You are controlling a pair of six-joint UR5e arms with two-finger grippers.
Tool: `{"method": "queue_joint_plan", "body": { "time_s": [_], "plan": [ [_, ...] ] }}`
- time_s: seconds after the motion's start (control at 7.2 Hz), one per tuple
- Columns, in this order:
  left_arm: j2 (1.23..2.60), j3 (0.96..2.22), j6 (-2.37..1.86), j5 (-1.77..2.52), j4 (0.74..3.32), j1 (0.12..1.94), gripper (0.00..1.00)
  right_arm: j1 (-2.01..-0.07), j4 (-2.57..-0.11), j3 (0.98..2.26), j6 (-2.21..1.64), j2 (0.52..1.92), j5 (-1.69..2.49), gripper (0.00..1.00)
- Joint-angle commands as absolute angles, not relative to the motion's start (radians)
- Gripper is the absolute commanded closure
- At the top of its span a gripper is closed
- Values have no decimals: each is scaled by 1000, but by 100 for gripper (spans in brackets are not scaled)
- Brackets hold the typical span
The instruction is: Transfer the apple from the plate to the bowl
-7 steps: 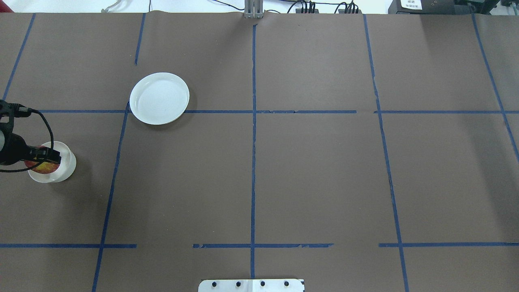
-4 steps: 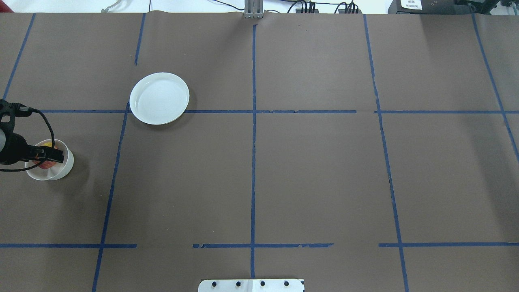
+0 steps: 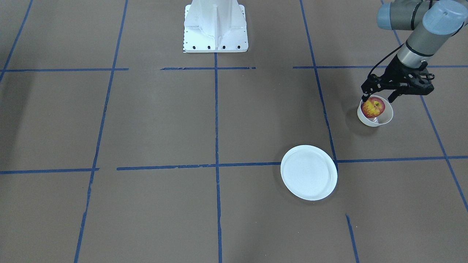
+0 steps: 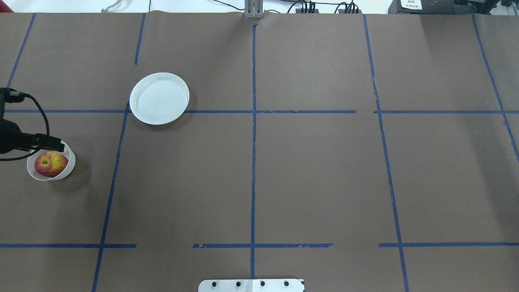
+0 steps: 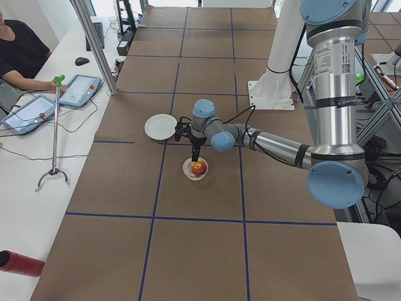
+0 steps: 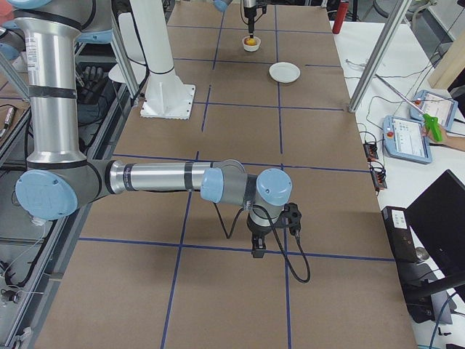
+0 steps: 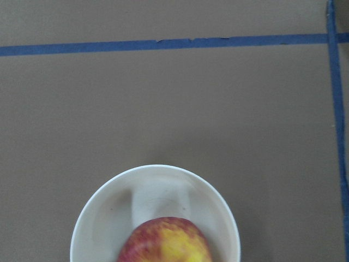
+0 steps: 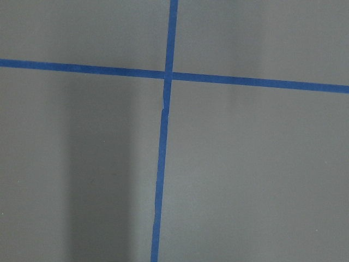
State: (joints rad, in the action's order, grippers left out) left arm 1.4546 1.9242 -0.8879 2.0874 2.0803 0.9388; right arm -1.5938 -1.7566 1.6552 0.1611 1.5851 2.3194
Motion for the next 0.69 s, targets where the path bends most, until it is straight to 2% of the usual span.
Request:
{"method": "queue_joint_plan", "body": {
  "time_s": [0.0,0.28,0.56],
  "plan": [
    [1454,1974,-733,2131,2072,1117,0,-1594,-1758,1655,161,1585,2319,0],
    [1456,1962,-431,2195,1937,1242,0,-1594,-1756,1655,161,1585,2319,0],
    [1573,1857,-67,2221,1655,1459,0,-1594,-1756,1655,161,1586,2319,0]
  ]
}}
